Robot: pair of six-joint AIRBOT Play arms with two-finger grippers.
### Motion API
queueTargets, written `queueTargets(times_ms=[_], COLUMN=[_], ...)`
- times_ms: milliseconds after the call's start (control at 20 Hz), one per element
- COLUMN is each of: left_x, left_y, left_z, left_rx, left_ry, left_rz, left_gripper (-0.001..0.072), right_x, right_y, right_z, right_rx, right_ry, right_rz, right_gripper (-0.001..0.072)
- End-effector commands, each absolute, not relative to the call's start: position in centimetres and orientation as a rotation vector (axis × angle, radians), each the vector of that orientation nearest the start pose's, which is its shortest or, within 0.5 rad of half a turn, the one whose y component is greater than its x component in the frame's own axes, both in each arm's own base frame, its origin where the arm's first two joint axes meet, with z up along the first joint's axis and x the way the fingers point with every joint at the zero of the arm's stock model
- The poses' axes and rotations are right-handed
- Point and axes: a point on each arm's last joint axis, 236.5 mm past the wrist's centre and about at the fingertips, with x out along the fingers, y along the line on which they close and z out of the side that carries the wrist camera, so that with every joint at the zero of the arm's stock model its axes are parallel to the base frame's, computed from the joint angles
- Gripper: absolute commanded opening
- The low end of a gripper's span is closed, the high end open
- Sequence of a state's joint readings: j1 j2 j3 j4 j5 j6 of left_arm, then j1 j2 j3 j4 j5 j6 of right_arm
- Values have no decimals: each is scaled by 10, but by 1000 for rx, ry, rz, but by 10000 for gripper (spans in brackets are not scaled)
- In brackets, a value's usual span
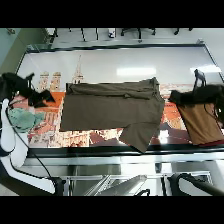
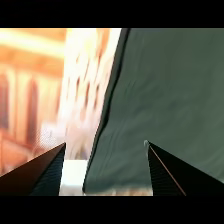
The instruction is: Fold the shirts.
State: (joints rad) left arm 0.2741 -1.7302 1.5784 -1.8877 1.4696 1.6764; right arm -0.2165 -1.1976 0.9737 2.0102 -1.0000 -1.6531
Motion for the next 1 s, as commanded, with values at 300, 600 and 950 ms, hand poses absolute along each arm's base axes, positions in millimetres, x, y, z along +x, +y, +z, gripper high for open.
queueTargets(times_ms=[300,600,950], left_x=[349,356,381], left_y=[-14,-15,-13], left_z=[-102,-114,-95], left_rx=[-613,-632,-589], left_ry=[1582,1601,1540], left_rz=[-233,-242,-260], left_gripper=[549,397,20], right_x=[248,250,248], right_y=[66,87,122], right_z=[-80,-111,-144], right_rx=[841,859,816], right_ry=[1405,1482,1565], right_rz=[112,131,185], right_gripper=[346,348,342])
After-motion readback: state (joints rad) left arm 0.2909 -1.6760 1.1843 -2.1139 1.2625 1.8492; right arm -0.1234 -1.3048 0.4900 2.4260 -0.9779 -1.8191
